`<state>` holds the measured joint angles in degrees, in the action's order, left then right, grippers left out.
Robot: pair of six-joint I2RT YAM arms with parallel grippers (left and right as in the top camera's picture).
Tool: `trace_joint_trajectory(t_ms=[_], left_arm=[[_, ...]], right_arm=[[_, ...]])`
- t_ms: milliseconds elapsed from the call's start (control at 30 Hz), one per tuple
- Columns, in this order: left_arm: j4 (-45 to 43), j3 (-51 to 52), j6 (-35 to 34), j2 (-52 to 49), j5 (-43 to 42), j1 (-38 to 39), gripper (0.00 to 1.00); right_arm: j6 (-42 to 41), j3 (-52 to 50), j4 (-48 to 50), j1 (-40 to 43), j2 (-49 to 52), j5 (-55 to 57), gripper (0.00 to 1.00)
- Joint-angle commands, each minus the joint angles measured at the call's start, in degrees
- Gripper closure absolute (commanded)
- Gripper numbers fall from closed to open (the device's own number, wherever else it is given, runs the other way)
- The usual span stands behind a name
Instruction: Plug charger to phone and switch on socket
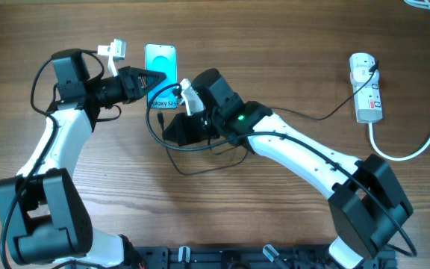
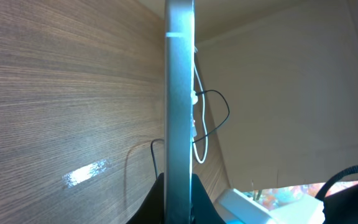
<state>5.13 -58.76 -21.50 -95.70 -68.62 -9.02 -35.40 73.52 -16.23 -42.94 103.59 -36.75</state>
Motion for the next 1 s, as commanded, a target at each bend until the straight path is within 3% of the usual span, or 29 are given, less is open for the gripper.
trace_joint_trajectory(t_ms=[0,233,367,600,967], left_arm=[[-0.24,-0.31,1.64,0.0,-0.94,-0.11,0.96],[-0.24,-0.33,1.07,0.0,-0.94,-0.11,0.96],[-1.7,-0.33,-5.97,0.0,-0.94,-0.11,0.96],[-1.95,-0.33,-9.07,0.0,-0.92,-0.11,0.96],[-1.95,-0.33,-9.05,0.0,-0.94,-0.09,0.96]], right_arm=[[-0.81,-0.15,0.37,0.83,0.02,1.2,0.96],[-0.81,-0.15,0.35,1.03,0.02,1.2,0.95],[-0.81,-0.15,0.33,1.03,0.02,1.18,0.96],[-0.76,-0.15,0.37,1.03,0.02,1.2,0.96],[-0.61,-0.15,0.81,1.03,0.02,1.22,0.96]])
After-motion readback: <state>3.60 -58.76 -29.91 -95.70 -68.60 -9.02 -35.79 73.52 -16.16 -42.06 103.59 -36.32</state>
